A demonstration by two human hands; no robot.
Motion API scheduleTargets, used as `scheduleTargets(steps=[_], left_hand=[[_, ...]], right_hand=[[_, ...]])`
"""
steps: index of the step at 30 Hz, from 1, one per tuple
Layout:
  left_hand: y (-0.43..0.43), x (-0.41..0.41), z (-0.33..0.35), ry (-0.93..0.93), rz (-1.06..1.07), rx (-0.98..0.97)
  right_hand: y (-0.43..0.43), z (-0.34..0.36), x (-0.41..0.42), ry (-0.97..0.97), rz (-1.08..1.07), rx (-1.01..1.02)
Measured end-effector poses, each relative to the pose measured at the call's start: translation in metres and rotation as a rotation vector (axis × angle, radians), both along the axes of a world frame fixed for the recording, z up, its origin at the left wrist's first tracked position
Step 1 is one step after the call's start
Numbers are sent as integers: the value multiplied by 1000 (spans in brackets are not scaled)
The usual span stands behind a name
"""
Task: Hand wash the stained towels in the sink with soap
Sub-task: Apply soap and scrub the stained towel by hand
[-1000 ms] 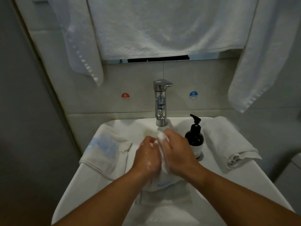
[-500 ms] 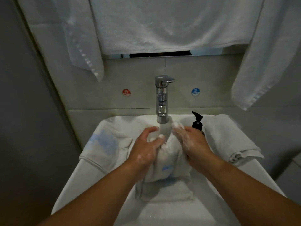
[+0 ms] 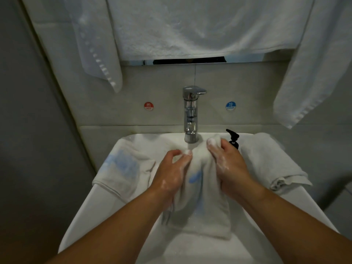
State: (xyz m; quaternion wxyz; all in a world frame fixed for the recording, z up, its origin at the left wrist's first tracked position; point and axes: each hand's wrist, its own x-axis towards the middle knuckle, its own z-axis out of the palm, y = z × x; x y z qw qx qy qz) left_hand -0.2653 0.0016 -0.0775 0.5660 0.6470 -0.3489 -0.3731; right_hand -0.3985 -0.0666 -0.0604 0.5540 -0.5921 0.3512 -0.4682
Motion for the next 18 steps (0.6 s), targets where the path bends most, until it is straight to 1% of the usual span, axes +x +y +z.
scheduleTargets(steps=[2, 4, 5, 6, 7, 8, 9, 11, 12, 14, 15, 16, 17, 18], left_hand=[[-1, 0, 1, 23, 64, -114], [-2, 1, 5, 107, 171, -228], [-2, 4, 6, 98, 241, -247], [-3, 8, 6, 51, 322, -232], [-3, 12, 7, -11, 391, -205], [-1, 14, 8, -61, 439, -185], [1, 14, 9, -102, 449, -182], [6, 6, 9, -172, 362, -221], [9, -1, 9, -207, 277, -238], [13, -15, 10, -302, 84, -231], [13, -18, 10, -341, 20, -218], [12, -19, 10, -356, 3, -211], [9, -17, 10, -347, 34, -211], [5, -12, 8, -330, 115, -196]], right_hand=[[-1, -4, -2, 124, -33, -10], [5, -4, -1, 236, 67, 70], [10, -5, 0, 328, 127, 76], [14, -6, 2, 426, 168, 31], [17, -8, 5, 492, 175, -65], [21, -9, 9, 492, 173, -176], [24, -10, 14, 446, 169, -265], [24, -11, 22, 324, 88, -324], [20, -11, 22, 316, 8, -322], [12, -8, 13, 398, -150, -302], [9, -9, 8, 445, -183, -286], [10, -10, 4, 503, -175, -278], [13, -9, 1, 569, -138, -287], [22, -7, 2, 625, -82, -318]])
